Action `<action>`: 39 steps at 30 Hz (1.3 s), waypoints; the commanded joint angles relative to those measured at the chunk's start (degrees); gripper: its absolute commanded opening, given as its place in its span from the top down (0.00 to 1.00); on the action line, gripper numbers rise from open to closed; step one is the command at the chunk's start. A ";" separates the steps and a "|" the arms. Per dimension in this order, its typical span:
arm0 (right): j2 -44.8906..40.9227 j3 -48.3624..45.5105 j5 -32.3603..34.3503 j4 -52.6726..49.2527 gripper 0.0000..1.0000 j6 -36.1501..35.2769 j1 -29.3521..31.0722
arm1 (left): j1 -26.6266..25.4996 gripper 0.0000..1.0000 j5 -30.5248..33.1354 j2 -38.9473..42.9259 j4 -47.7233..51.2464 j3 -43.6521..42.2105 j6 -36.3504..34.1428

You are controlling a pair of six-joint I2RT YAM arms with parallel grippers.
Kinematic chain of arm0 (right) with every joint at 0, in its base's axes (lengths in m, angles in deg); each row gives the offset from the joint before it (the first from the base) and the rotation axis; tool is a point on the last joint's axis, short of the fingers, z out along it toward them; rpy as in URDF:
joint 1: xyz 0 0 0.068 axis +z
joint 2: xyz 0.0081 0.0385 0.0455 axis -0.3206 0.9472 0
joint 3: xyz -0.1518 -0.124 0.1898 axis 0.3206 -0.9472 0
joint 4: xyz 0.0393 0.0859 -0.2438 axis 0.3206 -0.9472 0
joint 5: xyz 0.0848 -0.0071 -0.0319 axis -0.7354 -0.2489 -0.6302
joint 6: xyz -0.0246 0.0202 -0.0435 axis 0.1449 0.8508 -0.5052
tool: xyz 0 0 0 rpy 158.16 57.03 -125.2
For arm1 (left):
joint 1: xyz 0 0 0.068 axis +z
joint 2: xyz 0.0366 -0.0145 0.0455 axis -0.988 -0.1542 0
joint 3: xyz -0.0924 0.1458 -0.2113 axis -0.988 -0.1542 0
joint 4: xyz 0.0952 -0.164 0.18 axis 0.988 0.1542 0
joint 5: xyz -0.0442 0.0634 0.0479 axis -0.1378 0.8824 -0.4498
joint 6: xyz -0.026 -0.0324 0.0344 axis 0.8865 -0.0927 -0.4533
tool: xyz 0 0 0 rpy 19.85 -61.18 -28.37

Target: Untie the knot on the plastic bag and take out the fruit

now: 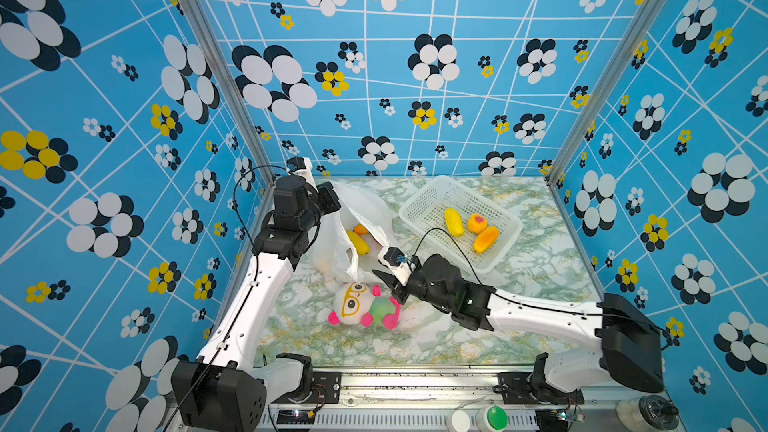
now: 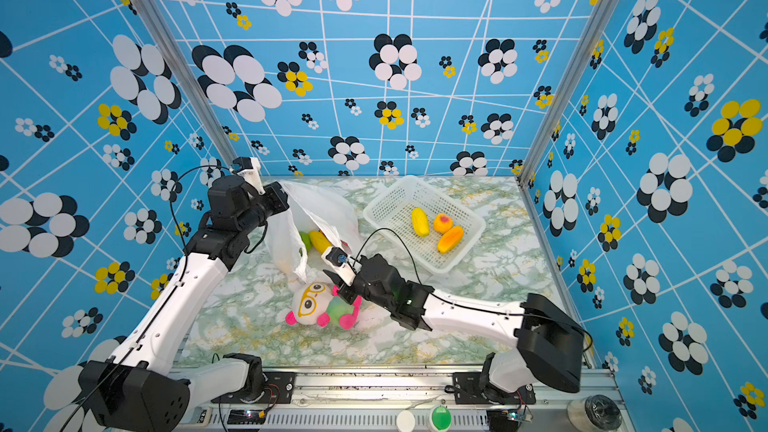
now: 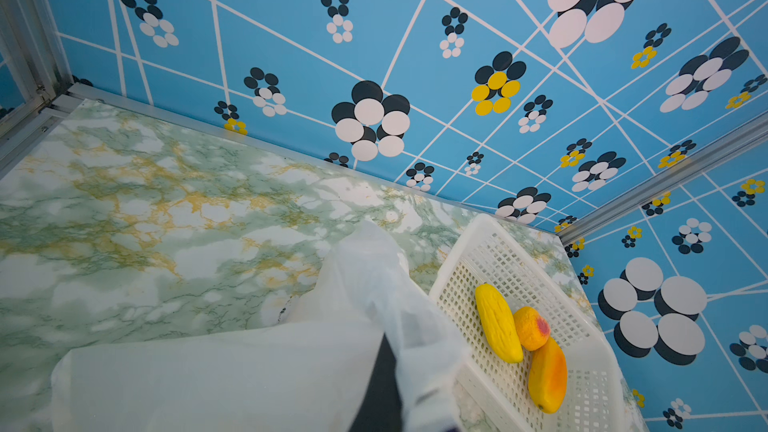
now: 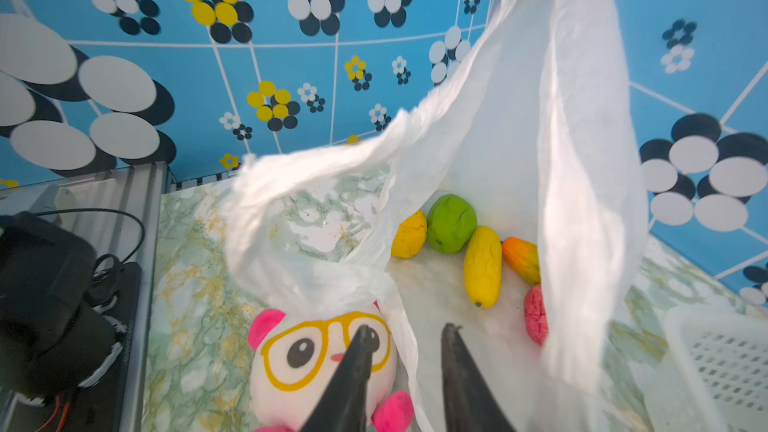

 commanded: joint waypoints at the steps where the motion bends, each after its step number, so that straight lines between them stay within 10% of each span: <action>1: 6.55 4.63 6.39 1.75 0.77 3.15 -0.14 | -0.51 1.00 -0.46 2.23 -0.09 -0.66 -0.82; 8: 17.84 11.45 19.76 1.88 0.74 10.91 -0.66 | -0.72 1.00 -0.54 3.15 -0.17 -0.78 -1.20; 26: 50.61 53.68 22.17 -28.54 0.21 29.26 -5.23 | -3.74 1.00 -5.08 -6.49 0.86 6.77 -4.20; 39: 57.74 65.42 22.44 -40.22 0.11 32.64 -12.22 | -13.48 1.00 -2.73 -9.38 3.60 11.30 -12.98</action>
